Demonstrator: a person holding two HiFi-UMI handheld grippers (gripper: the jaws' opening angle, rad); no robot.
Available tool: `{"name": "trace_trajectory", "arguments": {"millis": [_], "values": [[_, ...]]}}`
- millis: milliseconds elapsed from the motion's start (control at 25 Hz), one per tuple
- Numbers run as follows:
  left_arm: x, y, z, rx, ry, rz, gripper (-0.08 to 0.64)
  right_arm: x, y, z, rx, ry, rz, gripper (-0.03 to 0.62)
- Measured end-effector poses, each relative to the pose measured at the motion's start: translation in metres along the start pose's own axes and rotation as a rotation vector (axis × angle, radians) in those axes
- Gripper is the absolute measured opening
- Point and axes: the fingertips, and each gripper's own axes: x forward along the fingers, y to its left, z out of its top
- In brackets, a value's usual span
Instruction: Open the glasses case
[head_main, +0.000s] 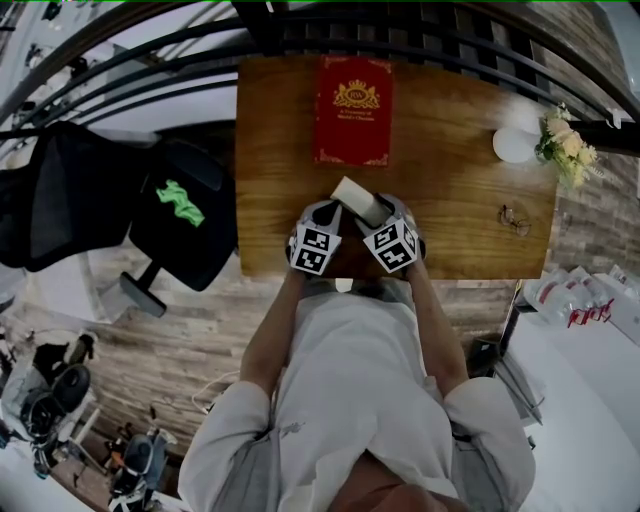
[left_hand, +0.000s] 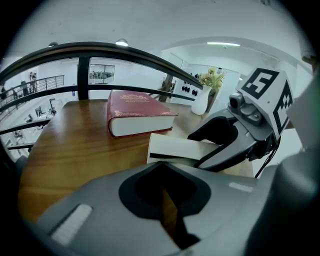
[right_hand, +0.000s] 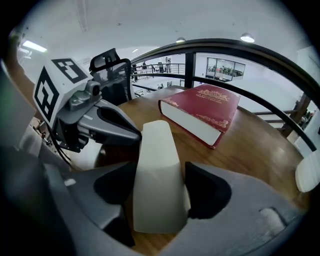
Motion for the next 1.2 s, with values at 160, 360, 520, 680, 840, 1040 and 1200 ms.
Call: {"name": "trace_trajectory", "arguments": {"millis": [160, 360, 520, 680, 840, 1040, 1200], "values": [[0.001, 0.001, 0.0, 0.0, -0.001, 0.0, 0.02, -0.003, 0.0, 0.002, -0.015, -0.012, -0.019, 0.29], [0.0, 0.001, 0.0, -0.005, 0.0, 0.003, 0.02, -0.014, -0.004, 0.01, 0.0, -0.044, -0.032, 0.255], [0.0, 0.001, 0.0, -0.01, 0.0, 0.004, 0.02, -0.021, -0.008, 0.014, 0.006, -0.064, -0.046, 0.209], [0.0, 0.001, 0.0, -0.011, 0.0, 0.003, 0.02, -0.025, -0.01, 0.017, 0.012, -0.082, -0.055, 0.17], [-0.001, 0.001, 0.001, -0.014, -0.001, 0.004, 0.02, -0.031, -0.011, 0.02, 0.012, -0.099, -0.063, 0.135], [-0.001, 0.001, 0.0, -0.016, 0.001, 0.004, 0.02, -0.033, -0.015, 0.021, 0.015, -0.112, -0.077, 0.102], [-0.001, 0.001, 0.0, -0.016, 0.002, 0.005, 0.02, -0.035, -0.018, 0.022, 0.021, -0.113, -0.083, 0.085]]}}
